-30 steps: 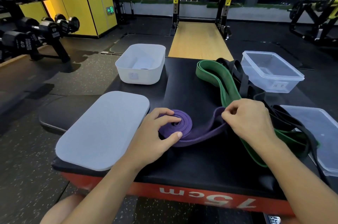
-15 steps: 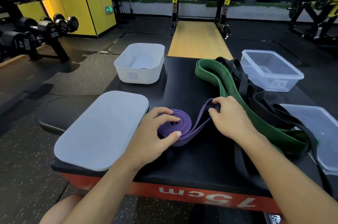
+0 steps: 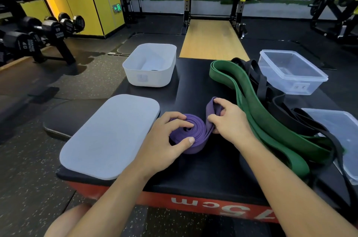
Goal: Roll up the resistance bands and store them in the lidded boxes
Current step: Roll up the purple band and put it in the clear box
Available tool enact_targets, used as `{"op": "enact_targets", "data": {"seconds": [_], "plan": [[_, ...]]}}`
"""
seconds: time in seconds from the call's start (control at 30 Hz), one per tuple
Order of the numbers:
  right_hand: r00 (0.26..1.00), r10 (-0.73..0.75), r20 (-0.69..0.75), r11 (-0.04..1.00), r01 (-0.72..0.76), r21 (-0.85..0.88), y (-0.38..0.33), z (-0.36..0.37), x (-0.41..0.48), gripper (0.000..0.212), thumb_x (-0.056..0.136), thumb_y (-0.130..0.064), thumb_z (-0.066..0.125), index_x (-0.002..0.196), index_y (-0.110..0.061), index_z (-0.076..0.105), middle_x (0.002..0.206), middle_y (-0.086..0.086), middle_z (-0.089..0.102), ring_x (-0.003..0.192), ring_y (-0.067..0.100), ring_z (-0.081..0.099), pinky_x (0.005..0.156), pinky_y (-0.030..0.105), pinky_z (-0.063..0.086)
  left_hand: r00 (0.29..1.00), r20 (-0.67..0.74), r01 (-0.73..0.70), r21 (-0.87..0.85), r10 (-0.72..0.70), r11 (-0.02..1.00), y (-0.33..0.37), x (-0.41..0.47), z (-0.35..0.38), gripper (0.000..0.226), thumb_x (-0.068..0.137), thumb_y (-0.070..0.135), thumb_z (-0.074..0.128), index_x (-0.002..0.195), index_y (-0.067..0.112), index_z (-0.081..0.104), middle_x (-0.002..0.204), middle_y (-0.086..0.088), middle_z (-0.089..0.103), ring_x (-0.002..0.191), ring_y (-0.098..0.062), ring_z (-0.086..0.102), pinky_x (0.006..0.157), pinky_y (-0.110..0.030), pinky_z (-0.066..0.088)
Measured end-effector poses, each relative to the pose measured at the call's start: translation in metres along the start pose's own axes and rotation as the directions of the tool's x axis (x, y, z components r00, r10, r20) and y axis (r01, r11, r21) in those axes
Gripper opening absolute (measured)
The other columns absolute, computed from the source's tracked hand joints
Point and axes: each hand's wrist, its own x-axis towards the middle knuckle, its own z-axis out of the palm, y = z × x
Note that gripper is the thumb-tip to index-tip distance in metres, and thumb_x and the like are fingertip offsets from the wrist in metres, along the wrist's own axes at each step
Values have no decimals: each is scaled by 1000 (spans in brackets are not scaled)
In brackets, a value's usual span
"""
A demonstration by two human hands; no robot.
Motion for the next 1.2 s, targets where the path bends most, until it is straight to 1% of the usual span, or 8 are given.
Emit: {"op": "enact_targets", "data": {"seconds": [0.13,0.23,0.33,0.5,0.83,0.97,1.1,1.2], "plan": [[998,-60,0,982,59,-177,-9,4,2,65,75,-26,67,138,-36,60,105,10,68,99,27,66,89,42,57,1000,1,6,-5,-6,1000,1,0,0,39,83,52,69,118,35,74,132,22,54,134,-12,52,113,-39,44],[991,-135,-8,960,129,-247,-18,9,5,57,83,-15,72,135,-34,61,106,6,68,97,27,65,90,41,55,1000,14,5,3,-5,1000,1,0,-1,40,84,51,70,121,35,74,132,23,53,135,-12,51,113,-37,44],[990,-141,-33,973,132,-190,-17,12,4,42,83,-14,77,115,-31,56,93,-3,67,85,22,67,79,43,58,1000,29,-8,16,8,1000,0,-1,-3,43,84,53,71,123,35,73,133,23,52,135,-12,50,113,-35,44],[992,-100,-82,995,101,8,-7,11,-2,30,77,-31,89,95,-25,67,82,-10,69,78,5,67,75,28,53,999,18,-27,28,27,999,1,0,-3,45,83,54,72,123,35,73,133,23,52,134,-11,52,111,-35,45],[987,-156,39,982,151,111,1,14,-3,19,91,-25,72,109,-29,80,96,-15,79,96,0,72,96,35,57,997,63,-42,129,34,991,2,-3,-5,63,71,63,83,129,42,67,138,27,47,136,-11,47,110,-35,46],[982,-97,161,960,49,277,8,5,-1,27,93,-9,71,113,-26,78,103,-4,79,105,15,74,98,43,59,998,55,-44,127,37,991,2,-4,-5,60,73,59,84,128,41,68,137,26,48,135,-11,48,110,-35,47],[991,-101,92,972,78,222,13,4,1,23,89,-16,79,110,-26,78,93,-6,79,94,12,75,96,40,59,998,52,-36,120,30,992,3,-4,-5,60,72,61,82,127,41,68,137,26,47,135,-10,49,110,-35,47],[991,-126,48,975,114,192,15,9,-4,6,89,-21,79,92,-25,77,84,-6,79,83,12,74,91,47,59,998,54,-40,125,34,991,3,-4,-6,59,72,58,85,127,41,69,138,26,45,138,-10,47,111,-33,46]]}}
